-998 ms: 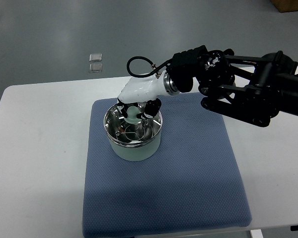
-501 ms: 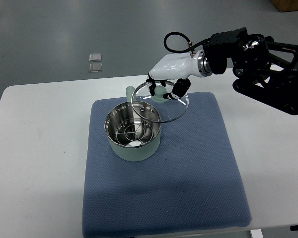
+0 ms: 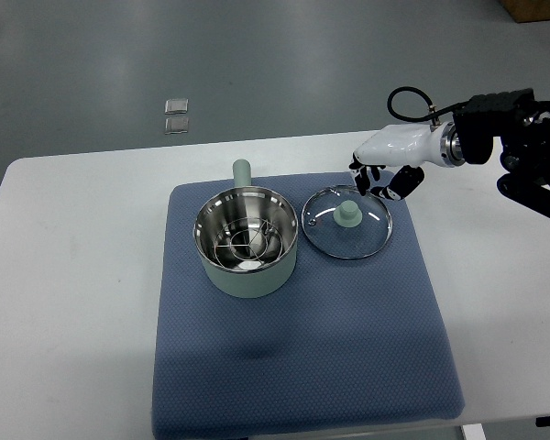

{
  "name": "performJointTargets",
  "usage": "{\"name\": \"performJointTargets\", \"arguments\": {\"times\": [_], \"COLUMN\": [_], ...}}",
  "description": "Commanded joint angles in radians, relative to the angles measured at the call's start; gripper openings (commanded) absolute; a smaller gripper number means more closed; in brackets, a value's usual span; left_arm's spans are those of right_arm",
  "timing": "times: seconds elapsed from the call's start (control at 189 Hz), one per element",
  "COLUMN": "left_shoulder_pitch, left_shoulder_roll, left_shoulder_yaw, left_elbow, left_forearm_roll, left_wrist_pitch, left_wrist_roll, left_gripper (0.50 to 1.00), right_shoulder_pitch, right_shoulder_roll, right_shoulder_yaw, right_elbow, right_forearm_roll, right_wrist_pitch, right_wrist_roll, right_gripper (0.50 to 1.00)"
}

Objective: Open lid and place right of pot

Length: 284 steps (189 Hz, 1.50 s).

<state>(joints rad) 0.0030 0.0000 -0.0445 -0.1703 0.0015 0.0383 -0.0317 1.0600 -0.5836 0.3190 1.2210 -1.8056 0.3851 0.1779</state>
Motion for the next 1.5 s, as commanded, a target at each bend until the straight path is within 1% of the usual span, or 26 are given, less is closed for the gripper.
{"name": "performJointTargets", "arguments": {"times": [0.0,0.148,0.179,0.222,0.248,0.301,0.306,0.348,0.369,0.422,0.428,0.449,0.501,0.507,0.549,0.644,0.649,0.76,0.818,0.871,0.876,0.908,1.045,1.262,1.309,1.494], "left_shoulder_pitch": [0.0,0.0,-0.002,0.0,0.0,0.0,0.0,0.0,0.0,0.0,0.0,0.0,0.0,0.0,0.0,-0.002,0.0,0.0,0.0,0.0,0.0,0.0,0.0,0.0,0.0,0.0], "left_shoulder_roll": [0.0,0.0,0.0,0.0,0.0,0.0,0.0,0.0,0.0,0.0,0.0,0.0,0.0,0.0,0.0,0.0,0.0,0.0,0.0,0.0,0.0,0.0,0.0,0.0,0.0,0.0], "left_shoulder_yaw": [0.0,0.0,0.0,0.0,0.0,0.0,0.0,0.0,0.0,0.0,0.0,0.0,0.0,0.0,0.0,-0.002,0.0,0.0,0.0,0.0,0.0,0.0,0.0,0.0,0.0,0.0], "left_elbow": [0.0,0.0,0.0,0.0,0.0,0.0,0.0,0.0,0.0,0.0,0.0,0.0,0.0,0.0,0.0,0.0,0.0,0.0,0.0,0.0,0.0,0.0,0.0,0.0,0.0,0.0], "left_forearm_roll": [0.0,0.0,0.0,0.0,0.0,0.0,0.0,0.0,0.0,0.0,0.0,0.0,0.0,0.0,0.0,0.0,0.0,0.0,0.0,0.0,0.0,0.0,0.0,0.0,0.0,0.0], "left_wrist_pitch": [0.0,0.0,0.0,0.0,0.0,0.0,0.0,0.0,0.0,0.0,0.0,0.0,0.0,0.0,0.0,0.0,0.0,0.0,0.0,0.0,0.0,0.0,0.0,0.0,0.0,0.0], "left_wrist_roll": [0.0,0.001,0.0,0.001,0.0,0.0,0.0,0.001,0.0,0.0,0.0,0.001,0.001,0.001,0.0,0.001,0.0,0.0,0.0,0.0,0.001,0.0,0.0,0.0,0.001,0.001], "left_gripper": [1.0,1.0,1.0,1.0,1.0,1.0,1.0,1.0,1.0,1.0,1.0,1.0,1.0,1.0,1.0,1.0,1.0,1.0,1.0,1.0,1.0,1.0,1.0,1.0,1.0,1.0], "right_shoulder_pitch": [-0.017,-0.018,-0.02,-0.023,-0.026,-0.026,-0.031,-0.035,-0.04,-0.04,-0.051,-0.052,-0.052,-0.052,-0.052,-0.054,-0.054,-0.064,-0.078,-0.078,-0.093,-0.103,-0.146,-0.19,-0.213,-0.256], "right_shoulder_roll": [0.004,0.005,0.004,0.004,0.004,0.004,0.004,0.004,0.002,0.002,-0.001,-0.002,-0.002,-0.002,-0.001,-0.002,-0.002,-0.002,-0.001,-0.001,0.007,0.008,0.013,0.019,0.037,0.08], "right_shoulder_yaw": [0.0,0.002,0.009,0.017,0.022,0.022,0.031,0.045,0.052,0.052,0.07,0.077,0.077,0.087,0.095,0.1,0.1,0.101,0.1,0.1,0.098,0.098,0.098,0.098,0.1,0.121], "right_elbow": [0.002,0.0,-0.011,-0.018,-0.028,-0.028,-0.046,-0.055,-0.06,-0.06,-0.07,-0.077,-0.077,-0.093,-0.11,-0.126,-0.141,-0.17,-0.189,-0.189,-0.198,-0.201,-0.201,-0.202,-0.205,-0.207], "right_forearm_roll": [-0.004,-0.006,-0.006,-0.001,0.008,0.008,0.017,0.034,0.048,0.048,0.107,0.14,0.14,0.234,0.313,0.39,0.485,0.703,0.86,0.861,0.991,1.066,1.313,1.496,1.563,1.629], "right_wrist_pitch": [0.0,0.0,-0.012,-0.028,-0.043,-0.043,-0.078,-0.112,-0.124,-0.124,-0.144,-0.15,-0.15,-0.161,-0.17,-0.183,-0.196,-0.235,-0.284,-0.284,-0.332,-0.365,-0.422,-0.433,-0.465,-0.506], "right_wrist_roll": [0.0,0.0,-0.001,-0.001,-0.001,-0.001,-0.001,-0.001,-0.001,-0.001,-0.003,-0.003,-0.003,-0.005,-0.006,-0.006,-0.008,-0.008,-0.008,-0.008,-0.008,-0.008,-0.001,0.003,0.005,0.02], "right_gripper": [0.537,0.537,0.552,0.586,0.633,0.633,0.702,0.754,0.772,0.772,0.799,0.813,0.813,0.846,0.895,0.897,0.897,0.897,0.899,0.899,0.899,0.899,0.899,0.899,0.899,0.913]}}
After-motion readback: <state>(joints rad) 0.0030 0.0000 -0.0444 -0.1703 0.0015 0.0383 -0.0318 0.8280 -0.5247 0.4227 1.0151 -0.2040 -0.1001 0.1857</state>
